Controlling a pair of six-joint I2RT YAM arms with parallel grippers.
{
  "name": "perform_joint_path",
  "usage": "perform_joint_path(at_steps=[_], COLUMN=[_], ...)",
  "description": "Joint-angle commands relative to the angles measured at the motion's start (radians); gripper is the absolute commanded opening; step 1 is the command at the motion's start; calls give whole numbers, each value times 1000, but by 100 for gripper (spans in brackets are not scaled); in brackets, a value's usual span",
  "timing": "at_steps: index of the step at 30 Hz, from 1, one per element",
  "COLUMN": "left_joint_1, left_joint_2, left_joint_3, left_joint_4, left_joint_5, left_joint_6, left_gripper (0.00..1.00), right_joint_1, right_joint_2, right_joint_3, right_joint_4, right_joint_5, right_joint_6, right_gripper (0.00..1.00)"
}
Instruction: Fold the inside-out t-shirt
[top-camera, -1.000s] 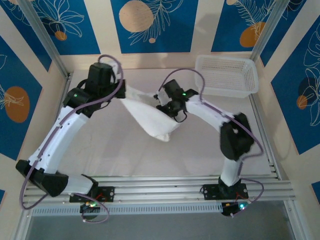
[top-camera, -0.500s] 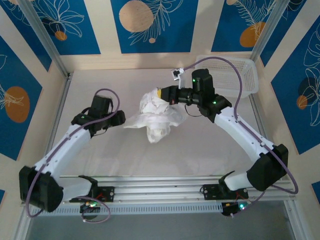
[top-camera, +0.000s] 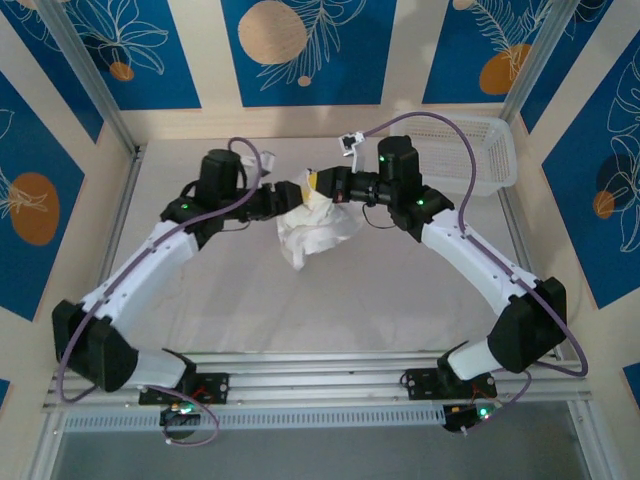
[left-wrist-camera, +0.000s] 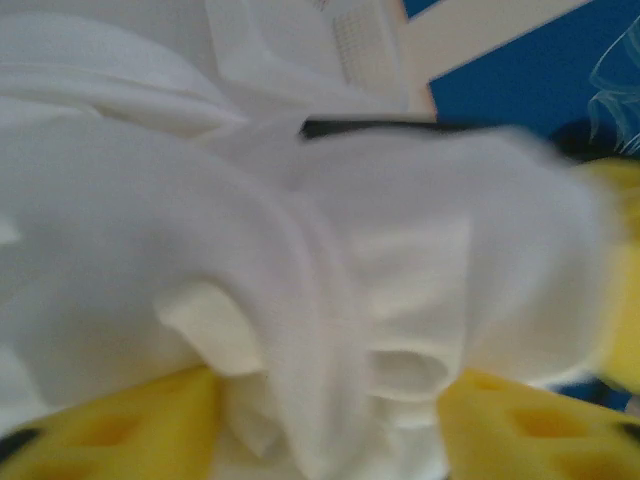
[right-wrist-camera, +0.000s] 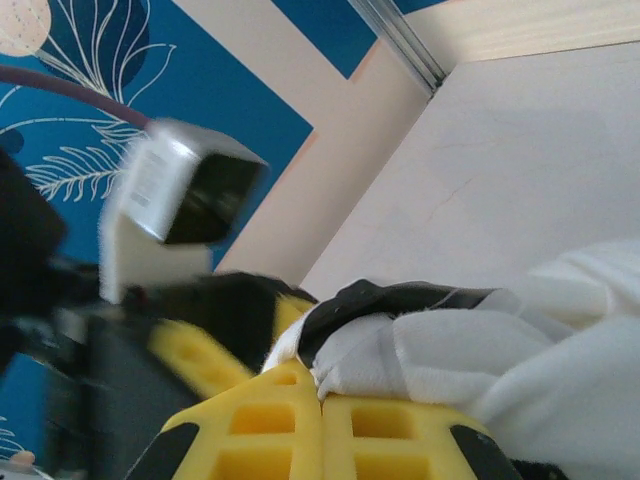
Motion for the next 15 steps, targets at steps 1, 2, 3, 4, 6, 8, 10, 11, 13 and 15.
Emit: perform_joint_path(at_steps=[1, 2, 3, 4, 6, 8, 10, 11, 13, 15], left_joint_1=[14, 31, 47, 62, 79, 89, 97, 104, 117, 129], left_joint_2=[2, -8, -21, -38, -69, -92, -104, -112, -130, -148], left_joint_3=[-64, -93, -114, -128, -118, -68, -5, 29, 94, 164], left_joint_4=[-56, -55, -45, -25, -5, -16, -41, -55, -97, -168], left_joint_5=[-53, -75, -77, -68, -48, -32, -19, -19, -43, -100], left_joint_6=[-21, -38, -54, -67, -74, -62, -51, -44, -13, 45], left_gripper=[0, 0, 0, 0, 0, 0, 0, 0, 0, 0], right_joint_1=[-24, -38, -48, -60, -74, -79, -82, -95, -143, -202], right_joint_2=[-20, -26, -34, -45, -68, -97, -120, -133, -157, -197], right_joint_3=[71, 69, 66, 55, 15, -67, -196, -281, -415, -505], right_joint_4=[54, 53, 53, 47, 28, 5, 14, 37, 59, 31], right_joint_5=[4, -3, -9, -16, -18, -17, 24, 54, 100, 128], right_joint_6=[52, 65, 71, 67, 38, -29, -79, -65, 6, 80], right_gripper=[0, 0, 0, 0, 0, 0, 0, 0, 0, 0])
